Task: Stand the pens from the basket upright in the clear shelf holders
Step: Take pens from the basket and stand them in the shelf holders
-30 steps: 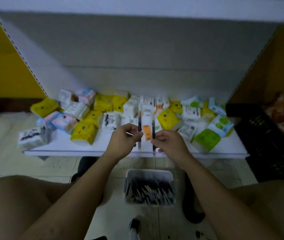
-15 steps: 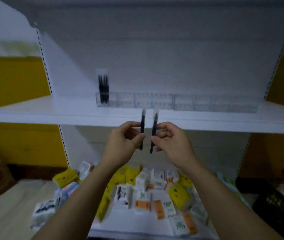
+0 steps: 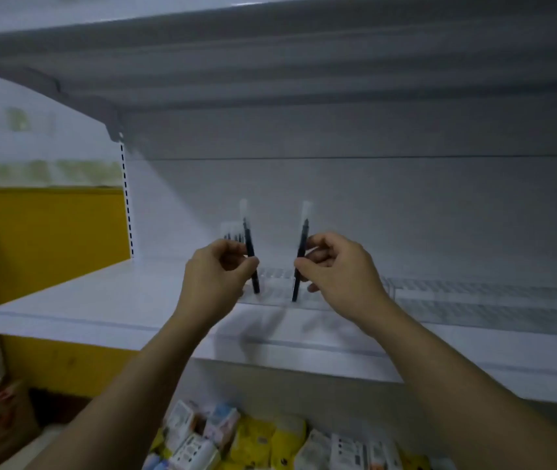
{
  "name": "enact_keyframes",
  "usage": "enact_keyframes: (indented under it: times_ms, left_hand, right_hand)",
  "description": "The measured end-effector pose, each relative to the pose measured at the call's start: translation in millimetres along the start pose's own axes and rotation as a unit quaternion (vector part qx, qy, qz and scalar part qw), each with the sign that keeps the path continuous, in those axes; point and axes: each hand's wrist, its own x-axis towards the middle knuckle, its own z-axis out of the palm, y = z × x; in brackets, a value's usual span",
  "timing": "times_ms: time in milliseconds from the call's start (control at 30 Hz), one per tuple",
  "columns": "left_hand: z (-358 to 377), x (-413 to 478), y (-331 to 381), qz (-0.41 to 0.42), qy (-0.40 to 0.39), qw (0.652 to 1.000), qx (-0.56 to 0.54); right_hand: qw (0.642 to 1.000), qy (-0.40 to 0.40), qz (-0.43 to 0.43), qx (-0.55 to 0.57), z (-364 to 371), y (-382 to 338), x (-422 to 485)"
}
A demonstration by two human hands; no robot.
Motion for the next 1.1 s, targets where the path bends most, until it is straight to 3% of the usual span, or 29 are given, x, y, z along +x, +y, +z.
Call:
enact_keyframes:
  times_ms: [267, 367, 633, 933, 1100]
  left_hand:
    - [18, 67, -9, 0.068, 0.033, 0.99, 0.121]
    - [32, 83, -11, 0.065, 0.011, 0.99, 0.123]
    - [42, 102, -32, 0.068, -0.036, 0.956, 0.284]
    - [36, 124, -16, 0.088, -0.064, 0.944, 0.311]
    - [37, 128, -8, 0.043, -0.139, 0.914, 0.377]
  right_hand:
    - [1.0, -0.004, -0.015, -0.025, 21, 22, 87]
    - [0.999, -0.018, -0.007, -0.038, 35, 30, 107]
    - [0.994, -0.044, 0.016, -0.096, 61, 49, 131]
    - [0.989, -0.078, 0.004, -0.124, 64, 53, 136]
    - [0.988, -0.099, 0.022, -0.12, 60, 55, 140]
